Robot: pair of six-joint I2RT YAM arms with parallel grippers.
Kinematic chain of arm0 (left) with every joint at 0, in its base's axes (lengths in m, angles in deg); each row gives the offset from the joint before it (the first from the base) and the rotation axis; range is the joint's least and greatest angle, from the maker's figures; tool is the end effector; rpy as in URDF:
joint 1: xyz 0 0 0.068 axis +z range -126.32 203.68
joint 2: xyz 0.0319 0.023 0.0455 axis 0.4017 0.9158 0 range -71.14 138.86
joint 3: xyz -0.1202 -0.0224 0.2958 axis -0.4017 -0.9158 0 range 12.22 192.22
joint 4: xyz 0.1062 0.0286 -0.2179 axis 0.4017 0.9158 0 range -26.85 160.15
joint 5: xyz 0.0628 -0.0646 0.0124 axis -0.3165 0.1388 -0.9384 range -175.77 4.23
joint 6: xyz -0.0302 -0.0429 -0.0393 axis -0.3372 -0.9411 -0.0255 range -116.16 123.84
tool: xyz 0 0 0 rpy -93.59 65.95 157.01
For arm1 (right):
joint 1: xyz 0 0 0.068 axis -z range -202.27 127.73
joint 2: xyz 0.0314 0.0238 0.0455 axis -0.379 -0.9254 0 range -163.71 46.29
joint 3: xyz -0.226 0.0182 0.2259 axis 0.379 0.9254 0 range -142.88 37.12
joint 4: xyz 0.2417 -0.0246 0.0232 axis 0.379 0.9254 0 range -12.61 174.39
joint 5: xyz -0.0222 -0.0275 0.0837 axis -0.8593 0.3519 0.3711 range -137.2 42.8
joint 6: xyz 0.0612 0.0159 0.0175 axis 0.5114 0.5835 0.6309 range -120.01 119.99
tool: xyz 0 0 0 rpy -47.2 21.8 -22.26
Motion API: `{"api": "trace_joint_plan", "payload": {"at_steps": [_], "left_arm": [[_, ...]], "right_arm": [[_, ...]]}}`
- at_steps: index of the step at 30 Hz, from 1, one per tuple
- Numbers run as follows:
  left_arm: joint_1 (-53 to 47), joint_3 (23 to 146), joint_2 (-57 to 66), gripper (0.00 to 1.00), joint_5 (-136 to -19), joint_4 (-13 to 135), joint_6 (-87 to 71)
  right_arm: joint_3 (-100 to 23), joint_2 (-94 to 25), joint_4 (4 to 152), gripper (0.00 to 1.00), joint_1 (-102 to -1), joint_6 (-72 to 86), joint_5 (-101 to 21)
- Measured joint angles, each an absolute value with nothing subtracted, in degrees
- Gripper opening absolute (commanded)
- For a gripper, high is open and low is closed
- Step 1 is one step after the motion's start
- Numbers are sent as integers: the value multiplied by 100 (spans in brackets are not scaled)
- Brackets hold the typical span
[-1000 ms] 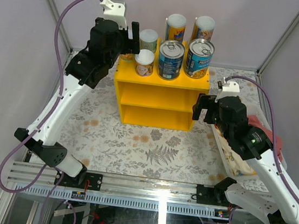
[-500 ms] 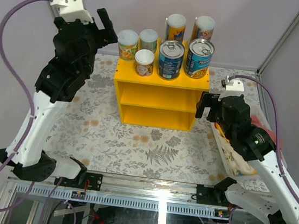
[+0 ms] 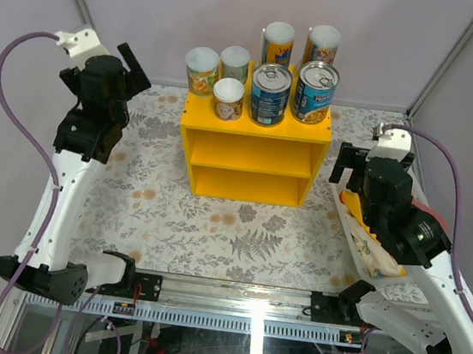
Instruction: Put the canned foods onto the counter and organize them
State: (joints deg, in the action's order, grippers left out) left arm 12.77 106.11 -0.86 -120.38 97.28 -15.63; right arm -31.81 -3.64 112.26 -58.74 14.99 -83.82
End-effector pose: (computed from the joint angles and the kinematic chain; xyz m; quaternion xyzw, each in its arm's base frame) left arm 0.2141 -0.0115 0.5321 -0.2444 0.7180 0.0608 0.6489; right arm 0.1181 0.0492 0.4515 0.0450 0.7796 0.0227 0.6242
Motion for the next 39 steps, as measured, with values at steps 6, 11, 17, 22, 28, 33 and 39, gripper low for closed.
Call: {"api": "trace_joint_plan", "payload": {"at_steps": [6, 11, 17, 22, 28, 33, 39], "left_arm": [[1777, 8709, -820, 99, -11835, 9601, -1974], [1779, 7186, -1618, 97, -11811, 9273, -2133], [1779, 5842, -2667, 92, -11660, 8735, -2260], [1779, 5011, -3518, 91, -11433, 8451, -2291], [1779, 4522, -4132, 91, -11312, 8327, -2232], [1779, 4454, -4202, 91, -11245, 8316, -2225], [1779, 4454, -4204, 91, -11201, 8303, -2225]], "right_arm": [[-3034, -52, 11221, 99, -5869, 1394, -8966], [-2658, 274, 11315, 99, -5867, 1532, -9171], [-2188, 532, 11613, 99, -5867, 1962, -9099], [-1697, 871, 11851, 100, -5867, 2531, -8968], [-1646, 1131, 12266, 100, -5867, 3309, -9217], [-1646, 1325, 12657, 100, -5867, 3783, -9565], [-1782, 1293, 13276, 100, -5867, 4288, -9904]]}}
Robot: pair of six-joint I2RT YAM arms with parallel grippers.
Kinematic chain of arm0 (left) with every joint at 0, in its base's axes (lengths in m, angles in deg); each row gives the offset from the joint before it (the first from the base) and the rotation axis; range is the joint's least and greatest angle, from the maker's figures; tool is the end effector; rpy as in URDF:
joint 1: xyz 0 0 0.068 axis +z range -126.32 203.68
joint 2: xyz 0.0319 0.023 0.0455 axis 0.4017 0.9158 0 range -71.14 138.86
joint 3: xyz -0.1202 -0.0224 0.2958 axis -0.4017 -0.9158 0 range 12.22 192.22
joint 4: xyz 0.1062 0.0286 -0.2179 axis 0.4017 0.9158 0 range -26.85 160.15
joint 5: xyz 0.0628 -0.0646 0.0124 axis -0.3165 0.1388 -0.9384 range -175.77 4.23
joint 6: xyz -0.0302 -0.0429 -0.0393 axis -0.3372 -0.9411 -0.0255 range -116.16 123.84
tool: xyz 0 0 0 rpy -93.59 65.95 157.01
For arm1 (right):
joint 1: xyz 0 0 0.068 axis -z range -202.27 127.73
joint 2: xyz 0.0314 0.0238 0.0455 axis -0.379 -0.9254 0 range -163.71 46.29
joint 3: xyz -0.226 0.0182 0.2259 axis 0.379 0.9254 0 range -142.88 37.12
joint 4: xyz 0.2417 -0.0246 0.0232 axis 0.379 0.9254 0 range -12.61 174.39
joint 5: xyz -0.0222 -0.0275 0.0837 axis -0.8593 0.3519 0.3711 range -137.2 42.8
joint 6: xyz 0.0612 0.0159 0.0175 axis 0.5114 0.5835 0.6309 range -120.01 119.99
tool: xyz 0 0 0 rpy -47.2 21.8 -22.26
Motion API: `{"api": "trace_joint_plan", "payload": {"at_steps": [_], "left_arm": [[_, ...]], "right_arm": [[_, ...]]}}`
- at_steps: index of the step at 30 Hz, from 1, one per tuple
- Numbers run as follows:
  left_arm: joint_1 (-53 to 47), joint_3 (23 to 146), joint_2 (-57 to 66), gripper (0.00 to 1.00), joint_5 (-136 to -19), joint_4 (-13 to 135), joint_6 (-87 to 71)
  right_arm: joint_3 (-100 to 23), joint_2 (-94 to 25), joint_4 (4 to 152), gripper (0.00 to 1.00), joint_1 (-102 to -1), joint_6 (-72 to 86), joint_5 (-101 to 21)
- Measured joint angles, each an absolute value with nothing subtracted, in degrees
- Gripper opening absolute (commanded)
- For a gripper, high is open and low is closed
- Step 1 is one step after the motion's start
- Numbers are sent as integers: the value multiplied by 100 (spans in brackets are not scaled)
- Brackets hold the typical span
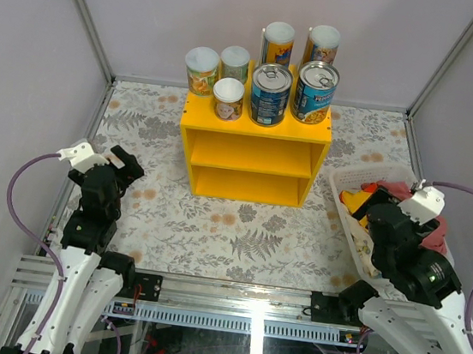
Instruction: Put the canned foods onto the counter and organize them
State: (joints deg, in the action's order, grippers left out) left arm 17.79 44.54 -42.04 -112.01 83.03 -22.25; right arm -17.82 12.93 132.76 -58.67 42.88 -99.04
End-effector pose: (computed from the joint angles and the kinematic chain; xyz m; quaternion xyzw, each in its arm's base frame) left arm 0.0866 0.0140 0.3036 -0.2705 0.7453 0.0148 0.6092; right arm 0.0524 -0.0116 0.3655 0.2505 0.7805 -0.0265 0.5722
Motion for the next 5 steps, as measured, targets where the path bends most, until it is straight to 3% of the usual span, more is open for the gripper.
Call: {"api": "trace_joint_plan", "payload": {"at_steps": [5], "left_arm": [[1779, 4450, -4202, 91, -11186, 8257, -2221]], "right_arm": [[-1944, 1017, 13455, 100, -5867, 4421, -10035]]}}
